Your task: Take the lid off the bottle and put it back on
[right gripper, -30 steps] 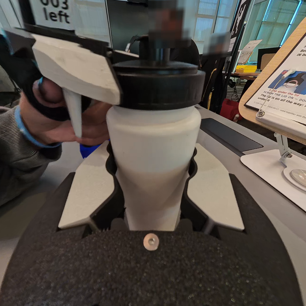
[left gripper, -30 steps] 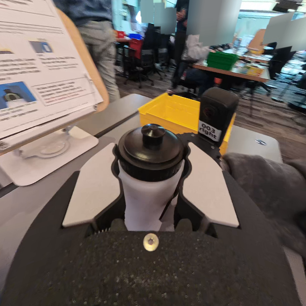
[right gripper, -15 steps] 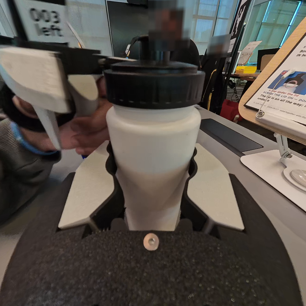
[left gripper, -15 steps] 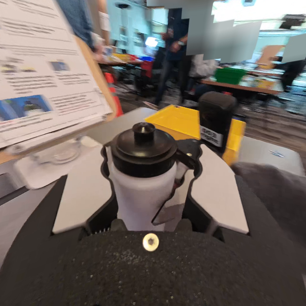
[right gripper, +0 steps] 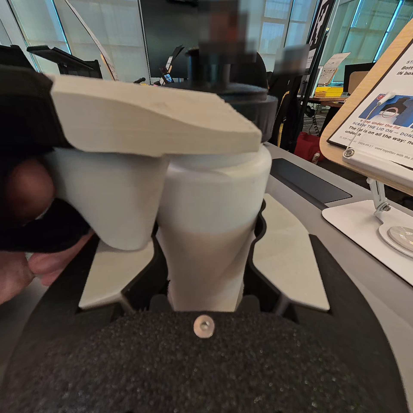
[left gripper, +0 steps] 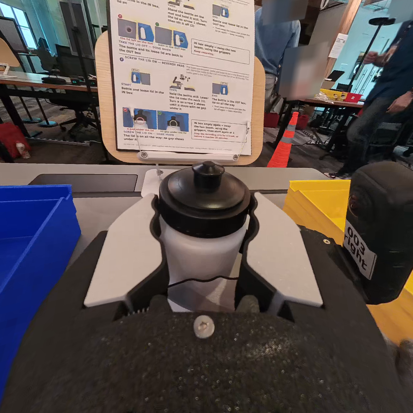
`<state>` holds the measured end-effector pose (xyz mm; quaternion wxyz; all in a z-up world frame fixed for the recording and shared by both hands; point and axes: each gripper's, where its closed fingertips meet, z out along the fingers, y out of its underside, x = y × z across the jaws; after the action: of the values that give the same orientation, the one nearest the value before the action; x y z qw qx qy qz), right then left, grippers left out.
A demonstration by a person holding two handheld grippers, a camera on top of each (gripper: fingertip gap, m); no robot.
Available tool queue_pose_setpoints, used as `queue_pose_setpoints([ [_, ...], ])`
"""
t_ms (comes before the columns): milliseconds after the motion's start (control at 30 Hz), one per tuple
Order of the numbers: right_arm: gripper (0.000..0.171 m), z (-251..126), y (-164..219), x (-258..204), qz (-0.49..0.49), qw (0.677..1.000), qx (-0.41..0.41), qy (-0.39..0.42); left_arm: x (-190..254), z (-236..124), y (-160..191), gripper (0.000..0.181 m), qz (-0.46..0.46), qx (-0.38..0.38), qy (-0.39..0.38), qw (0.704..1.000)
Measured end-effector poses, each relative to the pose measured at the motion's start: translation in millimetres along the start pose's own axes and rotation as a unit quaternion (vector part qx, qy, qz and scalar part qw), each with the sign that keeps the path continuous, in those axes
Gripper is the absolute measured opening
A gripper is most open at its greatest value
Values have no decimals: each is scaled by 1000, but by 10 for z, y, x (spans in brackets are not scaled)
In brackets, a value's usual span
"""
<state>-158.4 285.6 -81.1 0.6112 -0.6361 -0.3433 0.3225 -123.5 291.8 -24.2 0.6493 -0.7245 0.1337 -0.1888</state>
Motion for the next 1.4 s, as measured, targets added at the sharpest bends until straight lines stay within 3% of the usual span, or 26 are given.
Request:
queue_pose_setpoints([
  [100,87,-2,1,-1,-1,1000,-1,0,20,-20,17,75,20,-21,34,999],
  [233,87,-4,0,2,-1,1000,1,-1,67,-60,42,75,19,-67,170,983],
  [433,87,-8,-1,-9,-1,1000,5,-7,105,-158,108,75,90,-179,366,909],
  [533,87,-17,-5,-17,-1,1000,10,-12,118,-209,131,75,145,-211,449,856],
  [800,87,-24,-10,-5,6,1000,14,-14,162,-254,123,75,152,-174,660,715],
  [1133,87,-26,-6,-33,2,1000,13,-26,135,-380,137,76,174,-147,848,480],
  [1200,87,-33,-6,-29,1,1000,11,-24,149,-379,132,75,169,-140,868,445],
  [1300,87,-61,-15,14,14,1000,16,-22,189,-344,115,76,151,-154,870,443],
  [1367,87,-61,-15,16,14,1000,16,-22,192,-359,118,78,162,-148,858,464],
  [1400,87,-54,-14,11,12,1000,14,-19,197,-389,98,92,166,-144,850,479],
])
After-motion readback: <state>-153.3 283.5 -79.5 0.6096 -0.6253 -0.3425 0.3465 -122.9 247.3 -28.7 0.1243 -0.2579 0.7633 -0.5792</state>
